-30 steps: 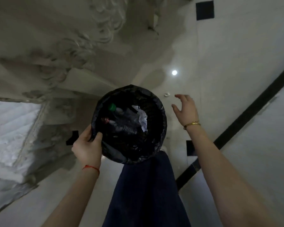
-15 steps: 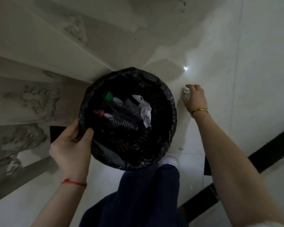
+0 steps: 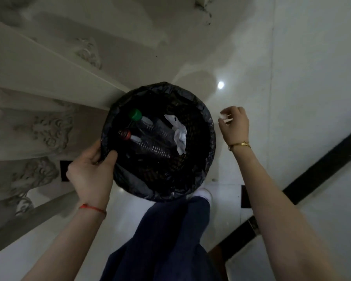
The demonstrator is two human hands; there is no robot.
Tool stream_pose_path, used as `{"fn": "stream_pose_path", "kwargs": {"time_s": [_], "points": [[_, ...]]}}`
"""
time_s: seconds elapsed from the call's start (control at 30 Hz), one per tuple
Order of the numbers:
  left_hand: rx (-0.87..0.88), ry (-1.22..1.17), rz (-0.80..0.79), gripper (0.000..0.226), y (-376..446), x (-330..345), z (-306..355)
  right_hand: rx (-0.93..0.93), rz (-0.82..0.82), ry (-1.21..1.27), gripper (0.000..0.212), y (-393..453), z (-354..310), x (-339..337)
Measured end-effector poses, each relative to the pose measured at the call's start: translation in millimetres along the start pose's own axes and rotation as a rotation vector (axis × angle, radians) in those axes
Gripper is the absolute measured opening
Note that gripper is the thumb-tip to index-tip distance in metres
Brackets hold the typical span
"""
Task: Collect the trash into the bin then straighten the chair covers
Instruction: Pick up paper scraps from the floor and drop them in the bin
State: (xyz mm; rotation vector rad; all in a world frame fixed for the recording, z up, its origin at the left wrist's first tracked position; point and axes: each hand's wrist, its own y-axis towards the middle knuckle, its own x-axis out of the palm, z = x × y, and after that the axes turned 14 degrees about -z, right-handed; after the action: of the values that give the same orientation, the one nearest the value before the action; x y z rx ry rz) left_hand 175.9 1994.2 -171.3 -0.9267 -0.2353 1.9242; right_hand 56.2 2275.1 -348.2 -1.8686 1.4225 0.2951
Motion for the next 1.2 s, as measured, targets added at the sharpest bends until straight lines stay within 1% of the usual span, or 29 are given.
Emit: {"fn": "stream_pose_path", "kwargs": {"time_s": [0.17,0.23,0.3,0.37,0.43,0.5,0.6,0.73,0.83,0.93,1.0,1.07,1.13,1.2], "points": [[-0.016,0.036,-0.108,0.042,-34.5,-4.5,51.1,-0.046,0.202,0.180,0.017,-74.3,-91.5,-84.2],[-0.013,0.033,-0.147,0.043,-54.5,-8.3,75.6,-0.089,0.241,0.195,0.016,-106.5,-129.7,-116.4],[-0.013,0.043,-0.177,0.046,-76.0,-14.5,98.6,-0.130,0.217,0.170,0.017,-138.6,-164.6,-142.7],[-0.017,0.036,-0.216,0.046,-101.6,-21.4,123.3,-0.150,0.147,0.141,0.017,-170.7,-194.3,-163.2],[-0.001,0.045,-0.246,0.046,-129.3,-29.3,149.8,-0.170,0.083,0.099,0.017,-201.7,-215.7,-177.8],[0.023,0.063,-0.265,0.045,-154.6,-40.0,172.3,-0.173,0.027,0.049,0.022,-232.1,-232.0,-190.9],[0.037,0.064,-0.301,0.042,-186.7,-59.0,200.6,-0.121,0.017,0.011,0.031,-274.5,-249.7,-213.5],[0.071,0.067,-0.322,0.041,-224.2,-92.1,236.6,-0.054,0.162,-0.058,0.038,-324.5,-276.6,-253.1],[0.108,0.051,-0.342,0.046,-248.6,-122.6,262.3,0.040,0.301,-0.074,0.047,-355.9,-299.2,-285.4],[0.155,0.034,-0.364,0.040,-271.0,-156.4,285.3,0.132,0.317,-0.078,0.053,-380.3,-318.3,-309.7],[0.165,0.018,-0.369,0.040,-282.4,-178.0,298.6,0.162,0.305,0.018,0.051,-394.7,-333.6,-321.9],[0.161,-0.010,-0.371,0.039,-291.5,-199.6,307.3,0.162,0.305,0.110,0.040,-408.5,-350.9,-331.0],[0.174,-0.039,-0.372,0.039,-302.1,-220.4,314.7,0.133,0.309,0.138,0.027,-422.7,-370.6,-337.0],[0.201,-0.058,-0.347,0.038,-313.2,-239.5,321.3,0.100,0.318,0.167,0.021,-435.2,-392.0,-340.8]]}}
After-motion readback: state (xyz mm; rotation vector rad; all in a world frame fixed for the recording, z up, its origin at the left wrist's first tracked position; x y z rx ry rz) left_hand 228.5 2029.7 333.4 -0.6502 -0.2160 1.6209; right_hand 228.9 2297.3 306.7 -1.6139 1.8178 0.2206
